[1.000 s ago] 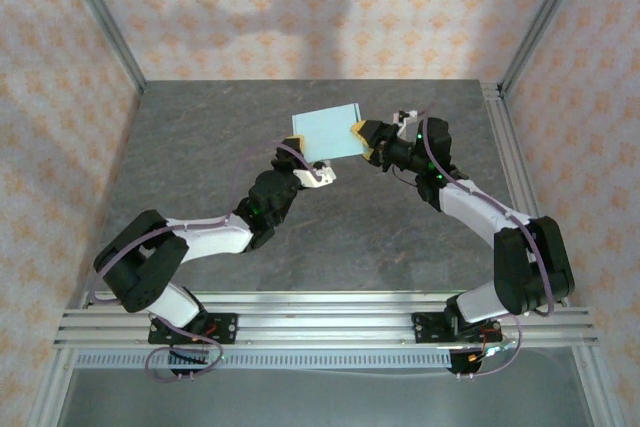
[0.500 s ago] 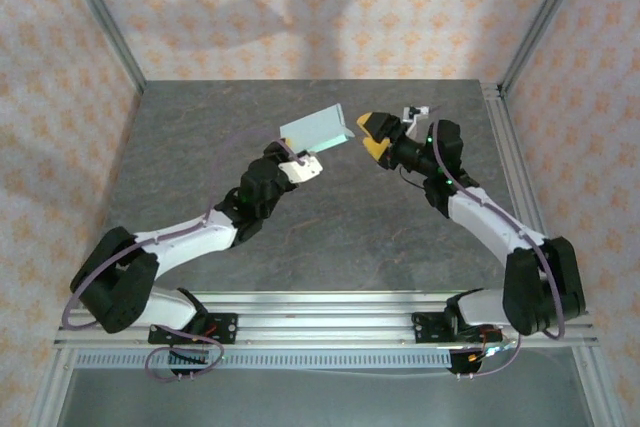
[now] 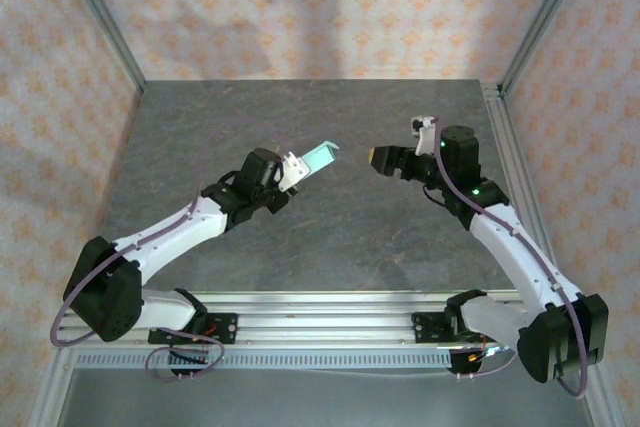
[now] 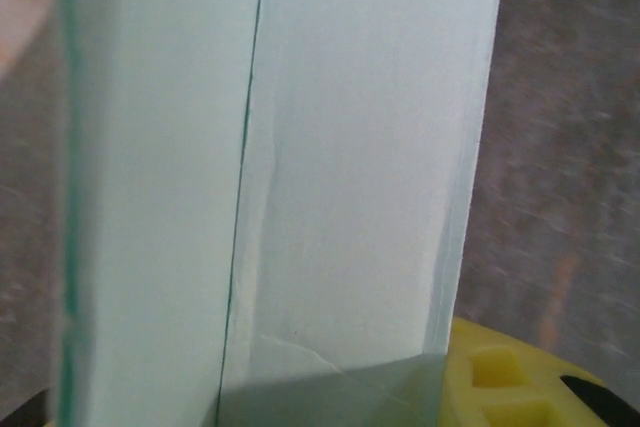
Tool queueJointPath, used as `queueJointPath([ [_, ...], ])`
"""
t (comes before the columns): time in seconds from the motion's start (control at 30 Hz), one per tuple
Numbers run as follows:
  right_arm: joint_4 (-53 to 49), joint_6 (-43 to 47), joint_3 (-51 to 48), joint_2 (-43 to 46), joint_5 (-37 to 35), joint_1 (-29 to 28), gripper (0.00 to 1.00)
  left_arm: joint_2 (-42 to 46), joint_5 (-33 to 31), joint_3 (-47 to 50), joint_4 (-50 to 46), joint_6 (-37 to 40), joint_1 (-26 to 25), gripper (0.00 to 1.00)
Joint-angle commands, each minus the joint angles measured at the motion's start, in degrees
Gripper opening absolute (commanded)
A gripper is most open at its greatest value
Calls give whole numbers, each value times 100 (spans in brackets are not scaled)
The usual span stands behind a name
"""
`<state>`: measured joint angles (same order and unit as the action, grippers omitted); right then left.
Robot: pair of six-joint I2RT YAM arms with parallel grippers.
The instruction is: Fold the paper box
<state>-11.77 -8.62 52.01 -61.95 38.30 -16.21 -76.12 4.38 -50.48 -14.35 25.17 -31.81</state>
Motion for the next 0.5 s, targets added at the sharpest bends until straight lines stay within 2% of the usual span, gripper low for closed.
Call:
queueJointPath([
  [0.0, -1276, 1647, 447, 70, -317, -101, 82, 124, 696, -402, -1420, -644, 53, 28],
  [0.13, -1812, 2337, 699, -13, -688, -350, 81, 0, 749, -662, -2222, -654, 70, 28],
  [0.23, -1913, 2613, 846, -184, -781, -639, 76, -101, 1017, -797, -2583, -589, 142, 28],
  [0.47, -2161, 3379, 1264, -1043, -949, -1382, 69, -435, 1769, -856, -2885, -465, 272, 28],
])
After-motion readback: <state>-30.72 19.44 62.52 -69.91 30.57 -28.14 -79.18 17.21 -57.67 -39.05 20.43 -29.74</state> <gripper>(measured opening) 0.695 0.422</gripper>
